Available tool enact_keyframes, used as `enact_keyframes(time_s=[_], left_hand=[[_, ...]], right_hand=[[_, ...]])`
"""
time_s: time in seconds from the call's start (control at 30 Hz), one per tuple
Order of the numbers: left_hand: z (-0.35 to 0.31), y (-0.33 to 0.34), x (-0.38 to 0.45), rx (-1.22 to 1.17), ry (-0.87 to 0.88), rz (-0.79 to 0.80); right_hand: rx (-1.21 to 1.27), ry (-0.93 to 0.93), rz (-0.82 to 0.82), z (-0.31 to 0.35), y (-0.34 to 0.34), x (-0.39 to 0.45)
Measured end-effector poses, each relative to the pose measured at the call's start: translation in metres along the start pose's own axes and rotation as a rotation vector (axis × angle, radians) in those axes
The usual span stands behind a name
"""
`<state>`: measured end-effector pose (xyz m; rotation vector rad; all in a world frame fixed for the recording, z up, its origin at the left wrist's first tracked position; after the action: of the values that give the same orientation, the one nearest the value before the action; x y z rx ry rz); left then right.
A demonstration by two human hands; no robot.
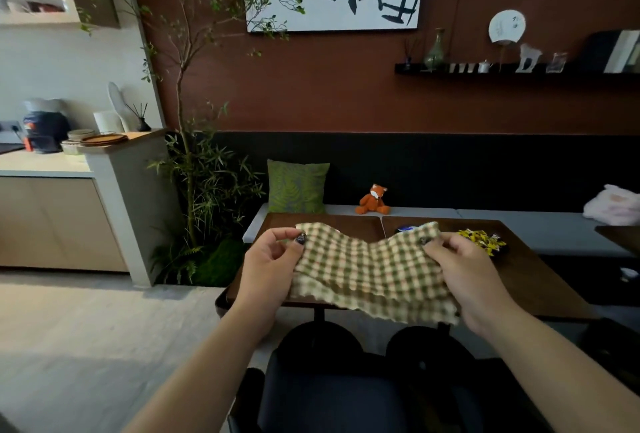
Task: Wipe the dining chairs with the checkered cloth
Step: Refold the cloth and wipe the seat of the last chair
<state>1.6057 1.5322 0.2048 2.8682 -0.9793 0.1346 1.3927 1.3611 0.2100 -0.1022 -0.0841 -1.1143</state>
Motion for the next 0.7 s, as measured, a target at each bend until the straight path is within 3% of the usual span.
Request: enact_keyframes(time_s=[0.13,0.3,0.4,0.5,0.6,0.7], left_hand=[[0.002,-0.010,0.003,0.011,0.000,-0.007],[0.006,-0.013,-0.003,0.019,-0.001,0.003],[0.007,-0.014,-0.007,-0.080,-0.041,0.031],[0.001,-0.008,-0.010,-0.174,-0.065,0.118],[-0.007,0.007,-0.017,-0.239,-0.085,0.213],[-0.011,0.022,-0.025,-0.295,-0.103,0.271]], right_hand=[[0.001,-0.053,-0.066,0.003,-0.014,0.009],[0.031,-0.071,0.004,0.008,-0.012,0.014],[-0.242,-0.119,-0.030,0.016,-0.015,0.015],[-0.618,-0.401,-0.091,0.037,-0.003,-0.004],[-0.475,-0.704,0.084,0.055,0.034,-0.040],[-0.390,-0.802,0.276,0.057,0.070,-0.065]])
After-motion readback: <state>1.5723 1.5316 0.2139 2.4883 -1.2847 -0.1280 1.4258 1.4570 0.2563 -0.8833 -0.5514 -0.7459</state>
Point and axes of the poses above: each hand's wrist, its own x-axis towards the middle knuckle, its own y-axis out of the palm, z = x × y, the point moved 6 cm from there along x, towards the middle knuckle, and after that the axes turned 4 degrees about -y, right-handed, at the moved point
